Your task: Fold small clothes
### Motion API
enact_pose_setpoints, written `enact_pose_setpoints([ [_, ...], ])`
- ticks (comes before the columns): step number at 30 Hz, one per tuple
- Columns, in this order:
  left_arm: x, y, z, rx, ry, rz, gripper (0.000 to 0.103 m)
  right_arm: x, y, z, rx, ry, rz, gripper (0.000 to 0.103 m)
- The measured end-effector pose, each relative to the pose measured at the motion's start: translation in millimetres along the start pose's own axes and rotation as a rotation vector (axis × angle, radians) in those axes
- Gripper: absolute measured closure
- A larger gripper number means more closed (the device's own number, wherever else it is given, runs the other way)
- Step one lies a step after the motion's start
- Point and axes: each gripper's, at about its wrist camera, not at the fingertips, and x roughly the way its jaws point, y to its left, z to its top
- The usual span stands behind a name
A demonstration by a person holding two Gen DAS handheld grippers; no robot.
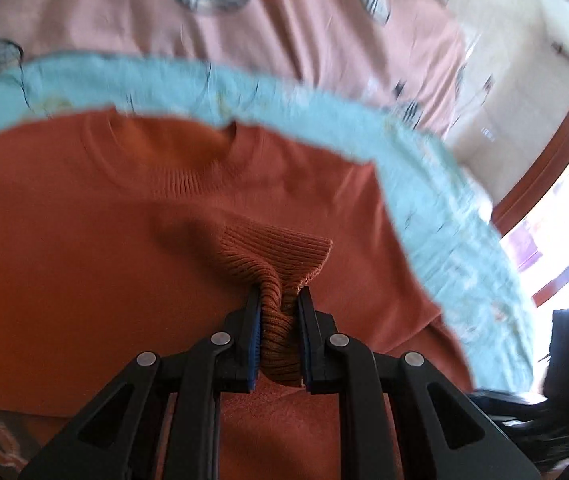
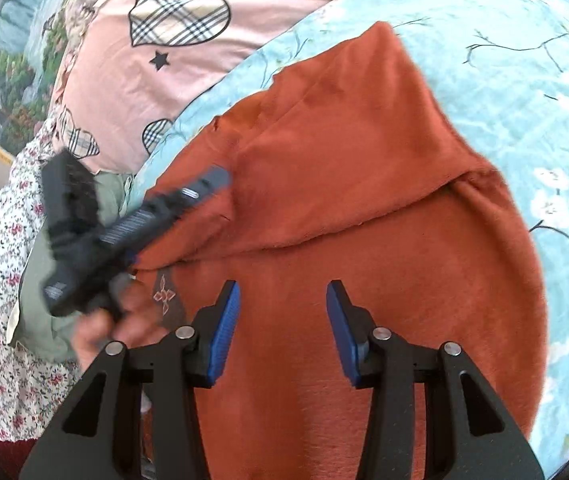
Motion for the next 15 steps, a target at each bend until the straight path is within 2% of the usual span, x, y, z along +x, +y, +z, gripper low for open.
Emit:
enact_pose_setpoints([
  [2,7,7,-10,-0.032,0.039,-0.010,0.079,-1,-1,4,0.008,-0.007,-0.002,0.056],
  [4,4,16,-15,-0.060,0.045,-0.029,0.071,0,-2,8,0.016,-0.011,0.002,0.056],
  [5,-3,17,-21,-0.064,0.040,-0.027,0.063,2,-2,11,0.023,-0.013,0.004,0.053],
  [6,-13,22,-26,-0.064,0.031,-0.017,0.059,4,-2,13,0.026,-0.013,0.006,0.050],
  [7,-24,26,-32,-0.066,0.017,-0.005,0.055,7,-2,16,0.029,-0.016,0.008,0.043],
  [8,-34,32,-35,-0.071,0.003,0.009,0.054,10,0,18,0.034,-0.019,0.008,0.040],
  [10,-64,45,-48,-0.074,-0.032,0.064,0.054,20,3,26,0.035,-0.021,0.019,0.040],
  [12,-93,64,-58,-0.088,-0.090,0.171,0.052,34,9,34,0.028,-0.013,0.026,0.040],
  [15,-130,107,-72,-0.187,-0.161,0.318,0.048,56,15,43,0.037,0.009,0.040,0.040],
])
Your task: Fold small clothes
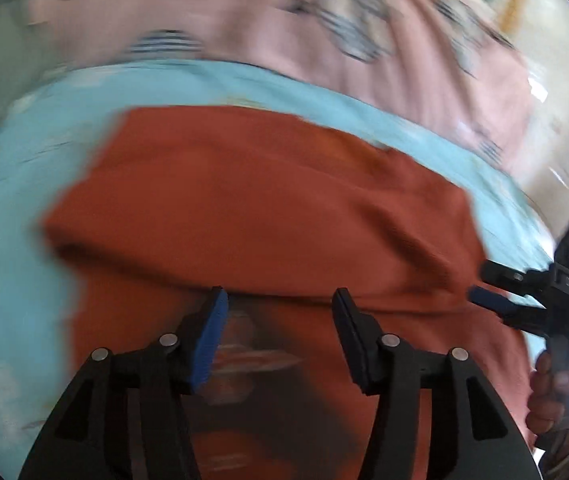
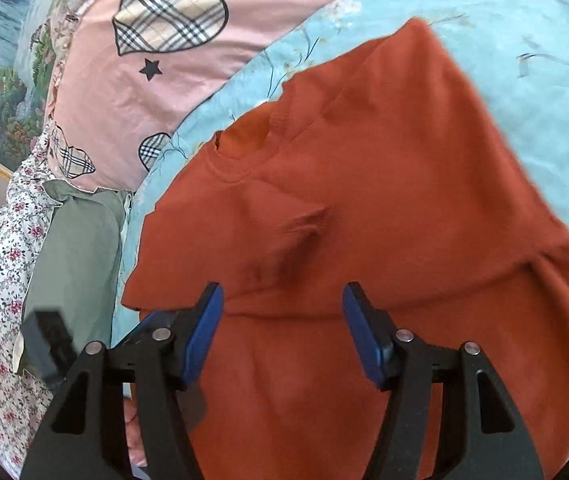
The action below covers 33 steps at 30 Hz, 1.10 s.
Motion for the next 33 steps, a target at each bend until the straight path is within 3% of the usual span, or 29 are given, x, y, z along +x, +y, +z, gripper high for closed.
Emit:
enact_pose_setpoints([
  [4,-4,69,-2,-0.174,-0.005,0.118,0.048,43,6,11,0.008,0.051,-0.008,0.040],
  [6,1,91,-2,-0.230,0.004,0.150,0.048,58,6,14,0.004,0.051,-0.037,0.046],
  [8,12,104,0,-0.260,0.011,0.142,0.048,67,8,19,0.009,0.056,-0.031,0.096],
  [10,17,109,5,-0.249,0.011,0.141,0.048,57,11,27,0.029,0.037,0.022,0.096],
  [13,27,105,16,-0.210,0.009,0.153,0.049,5,31,41,-0.049,-0.107,0.089,0.096],
  [16,29,108,20,-0.212,0.001,0.150,0.049,-35,23,49,-0.071,-0.206,0.049,0.096],
  [18,29,108,19,-0.232,-0.005,0.145,0.050,-35,0,54,-0.046,-0.192,-0.025,0.096],
  [21,20,115,16,-0.268,-0.027,0.137,0.051,-16,-30,54,0.011,-0.127,-0.061,0.096],
  [24,15,121,15,-0.295,-0.040,0.116,0.051,-9,-33,51,-0.002,-0.117,-0.080,0.096],
  [27,15,120,11,-0.282,-0.035,0.117,0.051,-29,-26,53,-0.043,-0.208,-0.052,0.096],
  [29,15,117,10,-0.266,-0.036,0.125,0.051,-34,-23,51,-0.088,-0.239,-0.107,0.097],
  [33,16,114,8,-0.245,-0.036,0.127,0.051,-1,-40,51,-0.095,-0.118,-0.214,0.097],
])
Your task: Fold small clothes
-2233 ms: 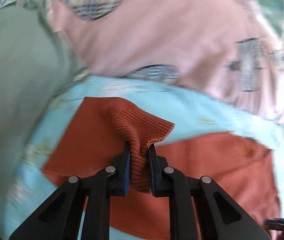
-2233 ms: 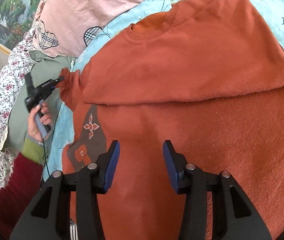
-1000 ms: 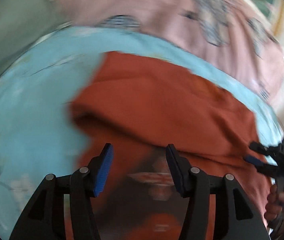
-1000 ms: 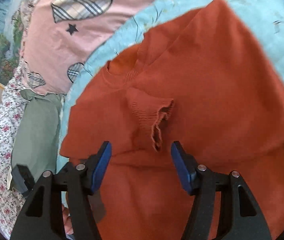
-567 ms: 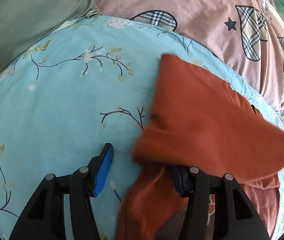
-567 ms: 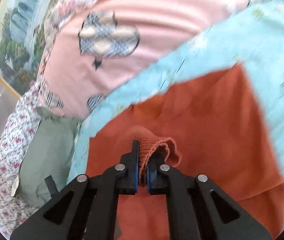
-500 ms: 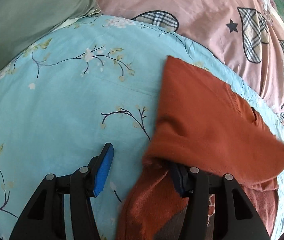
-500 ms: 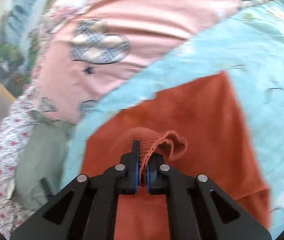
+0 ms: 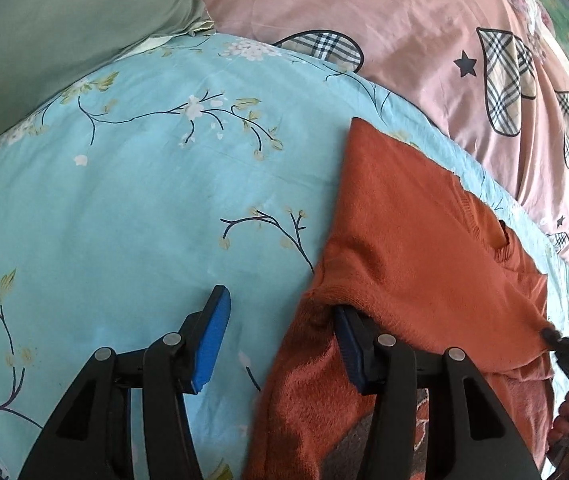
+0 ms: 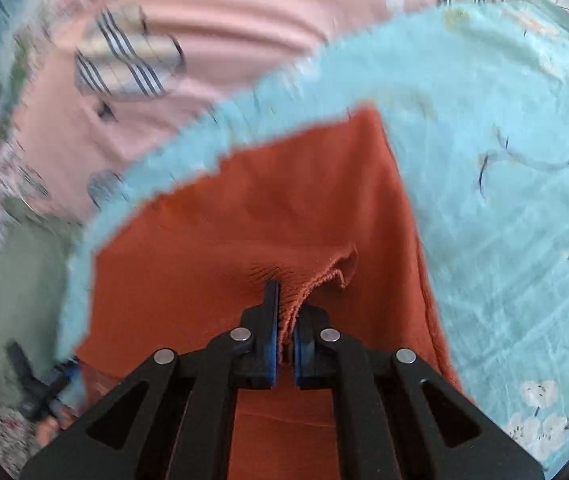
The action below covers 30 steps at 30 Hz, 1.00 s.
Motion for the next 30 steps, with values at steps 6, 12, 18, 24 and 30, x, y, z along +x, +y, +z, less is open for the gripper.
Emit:
enact_pose_setpoints([
  [6,-2,6,-2,0.005,0.017,-0.030,0.049,1,-5,-9,-0.031,-0.007,-0.148,0.093],
  [12,-2,3,-6,0.036,0.022,-0.015,0.050,-9,28,-13,-0.124,-0.041,-0.082,0.089],
  [18,-10,12,-8,0.036,0.041,-0.020,0.048,-4,-8,-14,0.001,0.022,-0.104,0.089],
  [24,-40,13,-33,0.136,0.115,-0.077,0.049,-61,-8,-32,-0.016,-0.007,-0.007,0.085],
  [30,-82,27,-79,0.169,0.181,-0.154,0.041,-107,-10,-86,-0.040,0.044,0.081,0.069],
])
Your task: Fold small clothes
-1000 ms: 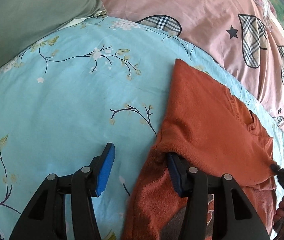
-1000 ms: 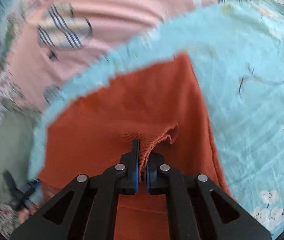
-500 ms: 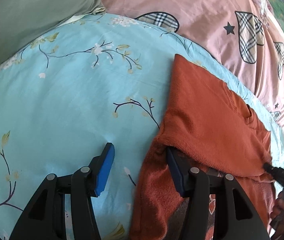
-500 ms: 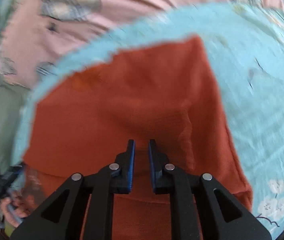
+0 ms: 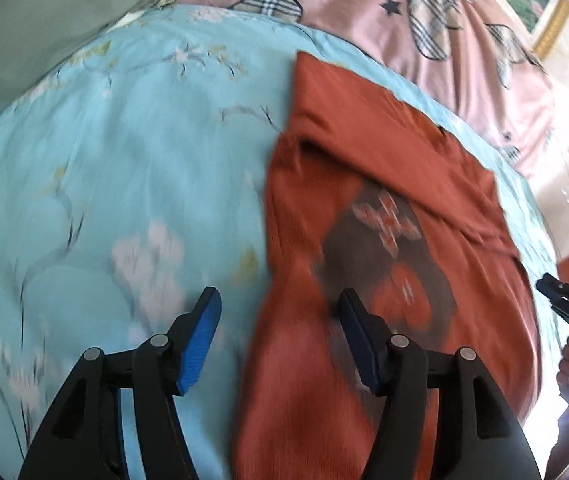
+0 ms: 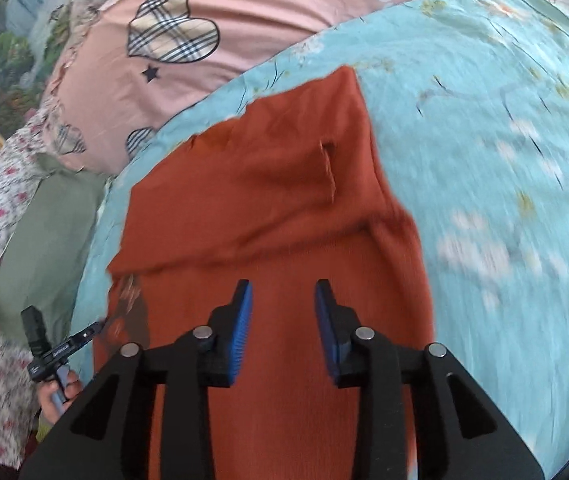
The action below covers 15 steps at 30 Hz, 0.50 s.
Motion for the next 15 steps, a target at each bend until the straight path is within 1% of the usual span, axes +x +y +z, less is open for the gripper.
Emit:
enact_pose_setpoints([
  [3,-14,2,-27,0.002,0.041,-0.039,0.041,-25,-6,-35,0.004,0.015,0.015,0.067],
  [6,-26,1,-50,-0.006,0.078,-0.115,0.041,-52,-17,-64,0.030,0.028,0.037,0.065],
  [9,-35,-2,-72,0.016,0.113,-0.195,0.041,-75,-31,-94,0.061,0.054,0.055,0.058],
  [10,-38,-1,-79,0.020,0.118,-0.218,0.042,-79,-35,-102,0.068,0.063,0.055,0.056],
  [13,-47,3,-91,0.010,0.121,-0.277,0.043,-90,-48,-132,0.093,0.105,0.061,0.055],
  [14,-48,5,-93,0.002,0.124,-0.297,0.044,-91,-50,-140,0.098,0.115,0.076,0.055],
  [15,-50,7,-96,-0.010,0.128,-0.324,0.044,-93,-50,-148,0.104,0.116,0.112,0.055],
])
